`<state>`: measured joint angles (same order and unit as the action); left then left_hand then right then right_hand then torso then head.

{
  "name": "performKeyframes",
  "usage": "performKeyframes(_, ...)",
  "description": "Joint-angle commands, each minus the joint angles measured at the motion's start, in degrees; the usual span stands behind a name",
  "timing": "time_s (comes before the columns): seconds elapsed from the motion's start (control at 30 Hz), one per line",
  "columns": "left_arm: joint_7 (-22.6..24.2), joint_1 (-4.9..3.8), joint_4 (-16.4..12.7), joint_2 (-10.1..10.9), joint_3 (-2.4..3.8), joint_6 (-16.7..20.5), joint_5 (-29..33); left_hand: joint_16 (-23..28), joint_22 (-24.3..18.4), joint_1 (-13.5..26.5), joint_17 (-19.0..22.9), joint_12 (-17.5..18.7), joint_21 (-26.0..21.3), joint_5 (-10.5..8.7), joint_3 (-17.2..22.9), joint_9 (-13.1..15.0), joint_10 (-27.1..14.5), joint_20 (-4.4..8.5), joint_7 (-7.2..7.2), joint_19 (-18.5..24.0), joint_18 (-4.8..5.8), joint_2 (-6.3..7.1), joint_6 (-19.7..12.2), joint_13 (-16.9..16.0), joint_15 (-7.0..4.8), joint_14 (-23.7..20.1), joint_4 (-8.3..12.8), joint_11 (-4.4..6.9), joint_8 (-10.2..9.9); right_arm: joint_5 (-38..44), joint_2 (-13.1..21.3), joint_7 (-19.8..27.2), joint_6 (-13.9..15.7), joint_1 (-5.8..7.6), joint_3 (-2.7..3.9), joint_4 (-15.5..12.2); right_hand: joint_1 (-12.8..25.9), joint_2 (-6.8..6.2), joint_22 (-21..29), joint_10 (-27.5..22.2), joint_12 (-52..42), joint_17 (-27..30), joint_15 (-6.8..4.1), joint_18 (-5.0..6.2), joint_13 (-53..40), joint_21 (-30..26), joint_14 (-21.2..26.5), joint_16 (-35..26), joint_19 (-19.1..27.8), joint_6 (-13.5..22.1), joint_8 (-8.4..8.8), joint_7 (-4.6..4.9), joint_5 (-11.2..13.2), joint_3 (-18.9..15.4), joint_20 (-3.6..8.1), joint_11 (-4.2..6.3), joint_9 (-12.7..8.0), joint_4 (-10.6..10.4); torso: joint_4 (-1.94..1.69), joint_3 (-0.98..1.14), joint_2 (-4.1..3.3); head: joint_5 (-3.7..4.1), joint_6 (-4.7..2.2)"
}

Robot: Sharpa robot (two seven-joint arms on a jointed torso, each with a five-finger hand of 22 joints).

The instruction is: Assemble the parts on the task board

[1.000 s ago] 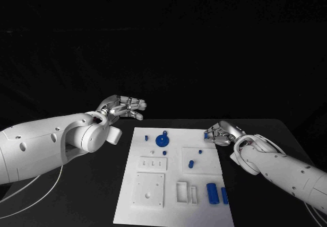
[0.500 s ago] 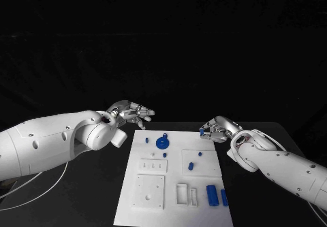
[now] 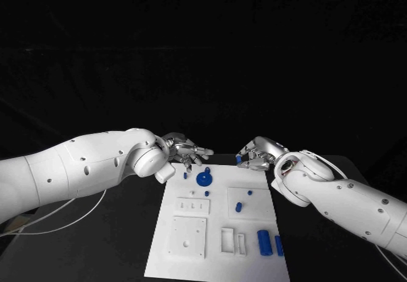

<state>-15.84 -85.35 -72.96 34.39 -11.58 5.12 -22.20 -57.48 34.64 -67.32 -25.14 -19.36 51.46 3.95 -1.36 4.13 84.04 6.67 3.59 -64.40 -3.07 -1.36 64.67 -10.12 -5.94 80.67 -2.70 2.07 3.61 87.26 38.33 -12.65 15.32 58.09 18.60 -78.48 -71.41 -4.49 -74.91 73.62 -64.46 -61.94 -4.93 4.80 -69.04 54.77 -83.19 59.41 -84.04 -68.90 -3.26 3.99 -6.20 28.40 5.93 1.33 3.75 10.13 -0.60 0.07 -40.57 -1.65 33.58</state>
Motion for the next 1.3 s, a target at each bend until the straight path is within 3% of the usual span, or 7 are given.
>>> performKeyframes(0.03, -5.96, -0.1, 0.95, -1.12, -0.21, -3.48, -3.28, -0.49, 0.71, 1.05, -0.33, -0.67, -0.1, -0.14, 0.08, 0.58, 2.71, 0.35, -0.14, -0.05, 0.41, 0.14, 1.21, -0.33, -0.1, 0.26, -0.62, 0.5, -0.01, 2.56, -1.01, -4.17, -2.15, 0.29, -0.23, -0.61, -0.1, -0.38, -6.71, 0.34, 0.3, -0.12, -0.26, -0.69, 0.08, 0.17, 0.05, -0.03, -1.46, -1.1, -0.37, -0.14, 0.18, 0.36, 0.35, 0.05, 0.22, -0.15, 0.2, 0.01, 0.57, -0.1, 0.2)
performKeyframes(0.23, -7.17, -0.09, 2.13, -2.89, -0.43, -3.03, -4.14, -2.34, 2.52, 2.18, -1.49, -2.36, -0.72, 7.05, 0.24, 9.1, 2.5, 0.96, -1.77, 0.29, 1.05, 1.05, 4.71, -1.98, -0.66, -0.47, -0.85, 1.09, 0.31, 2.75, -3.12, -5.06, -2.52, 0.91, -1.03, -1.21, 0.0, -0.62, -6.68, 0.31, 0.35, -0.09, -0.27, -0.71, 0.12, 0.05, 0.06, -0.1, -1.45, -1.09, -0.36, -0.19, 0.07, 0.05, 0.37, 0.08, 0.21, -0.37, 0.35, -0.01, 0.64, -0.34, 0.19)
performKeyframes(0.37, -7.53, -0.09, 2.46, -3.47, -0.47, -2.46, -4.71, -2.69, 4.35, 2.96, -1.23, -2.1, -1.76, 6.75, 1.73, 18.96, 2.51, 0.92, -1.89, 0.02, 1.14, 2.82, 3.52, -2.94, -0.62, -0.67, -2.3, 1.23, -0.05, 2.79, -3.98, -5.29, -2.75, 1.33, -1.71, -1.54, -0.19, -0.66, -6.68, 0.31, 0.38, -0.08, -0.28, -0.71, 0.13, 0.03, 0.04, -0.16, -1.46, -1.06, -0.36, -0.2, -0.05, -0.27, 0.39, 0.09, 0.21, -0.53, 0.29, 0.0, 0.61, -0.29, 0.3)
performKeyframes(0.5, -7.71, -0.09, 2.52, -3.78, -0.48, -2.03, -5.01, -2.92, 6.13, 3.23, -0.84, -1.91, -3.13, 6.31, 3.04, 22.74, 2.47, 0.86, -1.93, -0.21, 1.1, 4.2, 2.93, -3.54, -0.54, -0.78, -3.99, 1.11, 0.11, 3.07, -4.88, -5.46, -2.82, 1.82, -2.38, -1.65, -0.2, -0.67, -6.68, 0.31, 0.37, -0.08, -0.27, -0.71, 0.12, 0.02, 0.05, -0.18, -1.46, -1.09, -0.37, -0.2, -0.16, -0.31, 0.38, 0.1, 0.21, -0.55, 0.29, 0.06, 0.5, -0.23, 0.15)
performKeyframes(0.73, -7.35, -0.09, 2.2, -4.04, -0.48, -1.38, -5.13, -2.95, 8.22, 3.47, -0.43, -1.35, -4.8, 4.88, 4.29, 23.18, 2.42, 0.76, -1.74, -0.61, 1.11, 6.29, 2.36, -3.79, -0.42, -0.94, -6.44, 0.98, 0.06, 3.83, -6.01, -5.75, -3.05, 2.28, -3.19, -1.61, -0.23, -0.71, -6.67, 0.33, 0.33, -0.1, -0.28, -0.71, 0.08, -0.03, 0.03, -0.16, -1.47, -1.09, -0.36, -0.21, -0.3, -0.36, 0.39, 0.12, 0.21, -0.55, 0.22, 0.01, 0.5, -0.18, 0.27)
performKeyframes(0.93, -7.43, -0.09, 1.93, -4.1, -0.48, -1.53, -5.18, -3.12, 9.72, 3.59, -0.34, -1.37, -5.87, -0.42, 5.61, 23.15, 2.43, 0.72, -1.74, -0.94, 1.09, 8.38, 2.4, -4.01, -0.4, -0.92, -9.07, 0.96, 0.07, 4.37, -6.57, -5.92, -2.91, 2.6, -3.99, -1.53, -0.36, -0.59, -6.7, 0.3, 0.36, -0.13, -0.29, -0.72, 0.09, 0.06, 0.03, -0.16, -1.5, -1.13, -0.37, -0.2, -0.37, -0.3, 0.39, 0.13, 0.21, -0.49, 0.14, 0.0, 0.51, -0.21, 0.32)
performKeyframes(1.3, -7.81, -0.09, 1.79, -4.26, -0.48, -2.17, -5.65, -3.19, 13.75, 3.53, -0.13, -1.14, -8.91, -0.19, 4.89, 23.0, 2.43, 0.69, -1.69, -1.76, 1.18, 6.65, 2.39, -4.11, -0.36, -1.05, -6.95, 0.92, 0.05, 4.8, -7.04, -5.99, -2.86, 2.73, -4.3, -1.7, -0.37, -0.64, -6.67, 0.31, 0.36, -0.08, -0.29, -0.7, 0.08, -0.07, 0.06, -0.24, -1.48, -1.14, -0.37, -0.19, -0.43, -0.21, 0.4, 0.13, 0.22, -0.41, 0.26, 0.04, 0.49, -0.33, 0.26)
